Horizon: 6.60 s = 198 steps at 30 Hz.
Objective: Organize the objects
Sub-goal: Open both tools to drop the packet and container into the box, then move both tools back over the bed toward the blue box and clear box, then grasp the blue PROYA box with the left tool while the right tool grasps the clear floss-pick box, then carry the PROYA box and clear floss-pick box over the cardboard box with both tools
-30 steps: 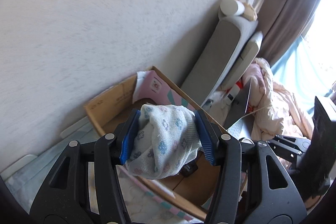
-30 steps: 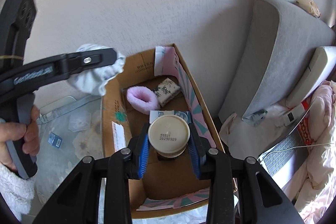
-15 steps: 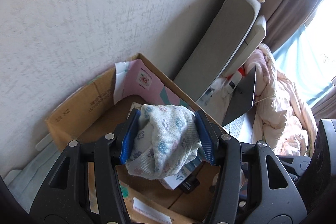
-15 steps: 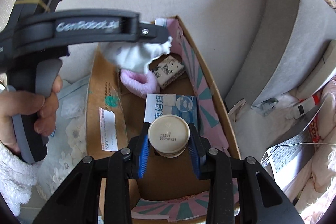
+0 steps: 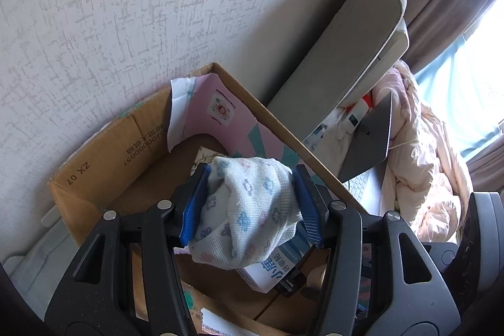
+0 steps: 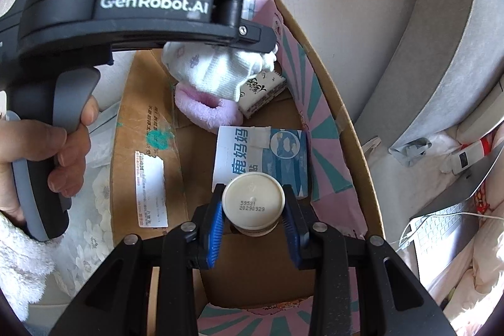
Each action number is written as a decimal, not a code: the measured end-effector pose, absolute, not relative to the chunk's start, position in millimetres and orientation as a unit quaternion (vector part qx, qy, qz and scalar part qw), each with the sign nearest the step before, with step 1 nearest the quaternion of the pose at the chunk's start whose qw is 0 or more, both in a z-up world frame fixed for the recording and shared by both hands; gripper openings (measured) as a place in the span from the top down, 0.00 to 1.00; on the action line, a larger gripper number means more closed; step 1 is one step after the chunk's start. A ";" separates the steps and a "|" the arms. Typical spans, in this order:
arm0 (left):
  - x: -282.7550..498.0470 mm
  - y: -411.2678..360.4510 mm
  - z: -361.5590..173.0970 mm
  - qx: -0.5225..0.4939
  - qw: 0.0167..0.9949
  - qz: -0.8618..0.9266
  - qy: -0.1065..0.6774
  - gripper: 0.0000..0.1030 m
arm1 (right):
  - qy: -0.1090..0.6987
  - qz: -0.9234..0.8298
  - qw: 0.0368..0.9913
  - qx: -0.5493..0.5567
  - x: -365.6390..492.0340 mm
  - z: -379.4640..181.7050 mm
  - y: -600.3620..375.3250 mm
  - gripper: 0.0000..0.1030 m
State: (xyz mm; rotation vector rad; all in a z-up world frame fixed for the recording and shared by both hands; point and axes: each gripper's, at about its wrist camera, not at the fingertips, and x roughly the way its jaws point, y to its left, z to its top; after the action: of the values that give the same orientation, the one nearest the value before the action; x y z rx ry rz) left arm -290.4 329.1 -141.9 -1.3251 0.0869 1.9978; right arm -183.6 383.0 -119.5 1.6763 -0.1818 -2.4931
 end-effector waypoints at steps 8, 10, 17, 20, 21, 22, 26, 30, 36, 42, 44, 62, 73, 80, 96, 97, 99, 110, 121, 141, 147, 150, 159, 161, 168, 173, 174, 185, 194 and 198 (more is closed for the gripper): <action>-298.8 329.4 -140.3 -0.533 0.338 0.775 0.037 0.00 | -0.092 -0.818 0.070 0.564 -188.1 -121.0 390.7 0.49; -296.5 331.0 -137.9 -0.530 0.341 0.775 0.040 0.00 | -0.101 -0.816 0.084 0.562 -187.4 -119.6 387.8 0.40; -288.8 332.8 -123.8 -0.522 0.343 0.779 0.056 0.00 | -0.066 -0.819 0.080 0.564 -186.2 -118.1 372.0 0.03; -287.8 332.3 -119.4 -0.520 0.347 0.779 0.057 0.00 | -0.071 -0.820 0.078 0.563 -184.7 -116.4 372.9 0.03; -287.4 331.4 -116.9 -0.518 0.344 0.781 0.054 0.00 | -0.071 -0.820 0.077 0.562 -184.1 -115.4 373.1 0.03; -287.1 329.1 -114.2 -0.517 0.345 0.782 0.054 0.00 | -0.072 -0.821 0.076 0.562 -183.8 -114.8 372.9 0.03; -283.3 324.4 -102.7 -0.508 0.348 0.786 0.053 0.00 | -0.071 -0.824 0.072 0.558 -179.1 -110.3 373.5 0.03; -275.8 316.2 -89.3 -0.500 0.347 0.792 0.057 0.00 | -0.076 -0.826 0.073 0.554 -175.3 -103.8 372.2 0.03; -262.6 295.2 -62.7 -0.485 0.337 0.805 0.055 0.00 | -0.069 -0.836 0.073 0.540 -168.8 -82.2 366.3 0.03; -243.2 257.4 -30.1 -0.456 0.317 0.831 0.034 0.00 | -0.064 -0.847 0.074 0.523 -163.3 -61.8 365.7 0.03; -237.4 240.1 -20.6 -0.450 0.312 0.836 0.020 0.00 | -0.064 -0.849 0.077 0.519 -161.9 -54.9 365.9 0.03; -161.8 87.0 34.7 -0.383 0.197 0.902 -0.040 0.00 | -0.029 -0.896 0.130 0.424 -148.9 22.7 309.9 0.03; -113.9 14.2 50.2 -0.334 0.123 0.933 -0.051 0.00 | -0.012 -0.899 0.172 0.402 -152.8 43.1 259.3 0.03; -92.1 -29.8 49.2 -0.321 0.090 0.940 -0.078 0.00 | -0.006 -0.893 0.198 0.404 -158.2 35.7 227.2 0.03; -86.5 -85.8 -22.2 -0.360 0.048 0.927 -0.091 0.00 | 0.004 -0.892 0.222 0.394 -166.3 -4.5 168.3 0.03; -87.1 -86.8 -27.1 -0.362 0.047 0.927 -0.091 0.00 | 0.006 -0.892 0.222 0.394 -166.9 -6.8 166.7 0.03; -88.4 -89.4 -35.6 -0.366 0.046 0.925 -0.091 0.00 | 0.014 -0.892 0.223 0.394 -168.8 -16.3 159.5 0.03; -101.1 -88.4 -103.1 -0.392 0.049 0.914 -0.089 0.00 | 0.040 -0.882 0.226 0.413 -178.4 -73.9 136.8 0.03; -124.8 -73.8 -183.0 -0.427 0.070 0.898 -0.082 0.06 | 0.060 -0.863 0.209 0.455 -201.9 -151.3 119.1 0.03; -149.8 -47.5 -231.0 -0.445 0.115 0.887 -0.038 0.62 | 0.067 -0.862 0.162 0.476 -232.7 -205.6 109.4 0.20; -150.3 -46.0 -226.7 -0.446 0.120 0.887 -0.025 0.67 | 0.069 -0.862 0.160 0.477 -234.8 -205.4 110.3 0.25; -150.0 -46.8 -225.6 -0.448 0.123 0.885 -0.029 0.67 | 0.068 -0.861 0.161 0.478 -235.2 -205.3 110.8 0.25; -145.4 -48.3 -215.3 -0.449 0.124 0.884 -0.044 0.68 | 0.063 -0.861 0.169 0.476 -234.4 -192.4 104.2 0.25; -144.1 -49.3 -208.6 -0.447 0.124 0.884 -0.052 0.68 | 0.061 -0.860 0.172 0.476 -233.2 -186.4 105.1 0.25; -137.0 -51.3 -170.7 -0.434 0.122 0.889 -0.075 0.68 | 0.054 -0.859 0.188 0.472 -227.2 -148.0 112.6 0.25; -132.7 -49.9 -135.3 -0.424 0.122 0.893 -0.083 0.68 | 0.054 -0.863 0.195 0.463 -211.0 -109.0 120.0 0.25; -131.7 -49.5 -127.1 -0.422 0.123 0.894 -0.085 0.68 | 0.053 -0.863 0.197 0.462 -208.0 -104.0 121.9 0.25; -132.3 -24.9 -55.2 -0.398 0.153 0.902 -0.072 0.68 | 0.043 -0.871 0.194 0.449 -178.9 -36.7 163.3 0.25; -148.9 27.3 -22.9 -0.388 0.202 0.898 -0.051 0.68 | 0.017 -0.891 0.152 0.428 -163.4 -4.1 227.0 0.25; -160.2 62.8 -15.1 -0.392 0.236 0.889 -0.039 0.68 | 0.005 -0.897 0.123 0.424 -159.2 2.5 262.8 0.25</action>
State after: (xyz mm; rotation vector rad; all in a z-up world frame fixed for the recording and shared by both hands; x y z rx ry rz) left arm -160.2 62.8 -15.1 -1.0742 -0.1068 2.4375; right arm -159.2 262.8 2.5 1.2379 0.0146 -2.6164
